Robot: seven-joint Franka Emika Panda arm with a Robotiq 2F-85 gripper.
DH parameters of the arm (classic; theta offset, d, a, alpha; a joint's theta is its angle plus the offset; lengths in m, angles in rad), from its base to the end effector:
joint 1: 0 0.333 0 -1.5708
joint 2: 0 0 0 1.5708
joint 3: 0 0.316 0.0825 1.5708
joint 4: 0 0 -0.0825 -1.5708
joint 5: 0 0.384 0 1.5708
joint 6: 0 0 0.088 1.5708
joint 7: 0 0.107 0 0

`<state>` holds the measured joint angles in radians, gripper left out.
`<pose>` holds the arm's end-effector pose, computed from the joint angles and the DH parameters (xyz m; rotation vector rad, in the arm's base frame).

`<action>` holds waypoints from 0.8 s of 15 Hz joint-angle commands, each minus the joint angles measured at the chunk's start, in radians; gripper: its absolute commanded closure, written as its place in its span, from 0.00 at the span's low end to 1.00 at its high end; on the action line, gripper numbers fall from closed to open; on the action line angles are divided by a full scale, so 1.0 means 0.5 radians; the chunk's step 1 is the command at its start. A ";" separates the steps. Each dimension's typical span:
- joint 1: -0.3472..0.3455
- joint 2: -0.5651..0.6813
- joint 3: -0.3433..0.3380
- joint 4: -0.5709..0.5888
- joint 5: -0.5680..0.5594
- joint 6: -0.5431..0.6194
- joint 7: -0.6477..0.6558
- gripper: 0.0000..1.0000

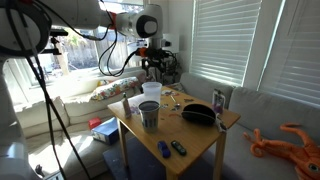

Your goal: Place the silver and clear containers upright then put the silver spoon in the clear container.

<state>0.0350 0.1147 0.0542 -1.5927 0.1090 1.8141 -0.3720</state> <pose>0.6056 0.0615 0.5705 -2.9657 -0.6630 -0.1852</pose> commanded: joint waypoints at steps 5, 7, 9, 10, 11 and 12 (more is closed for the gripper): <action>-0.037 -0.057 -0.021 0.010 0.011 0.067 0.001 0.00; -0.032 -0.042 -0.015 0.009 0.011 0.067 0.001 0.00; -0.032 -0.039 -0.014 0.009 0.011 0.067 0.001 0.00; -0.032 -0.039 -0.014 0.010 0.011 0.067 0.001 0.00; -0.032 -0.039 -0.014 0.010 0.011 0.067 0.001 0.00; -0.032 -0.039 -0.014 0.010 0.011 0.067 0.001 0.00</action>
<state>0.0189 0.0935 0.0471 -1.5928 0.1149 1.8518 -0.3721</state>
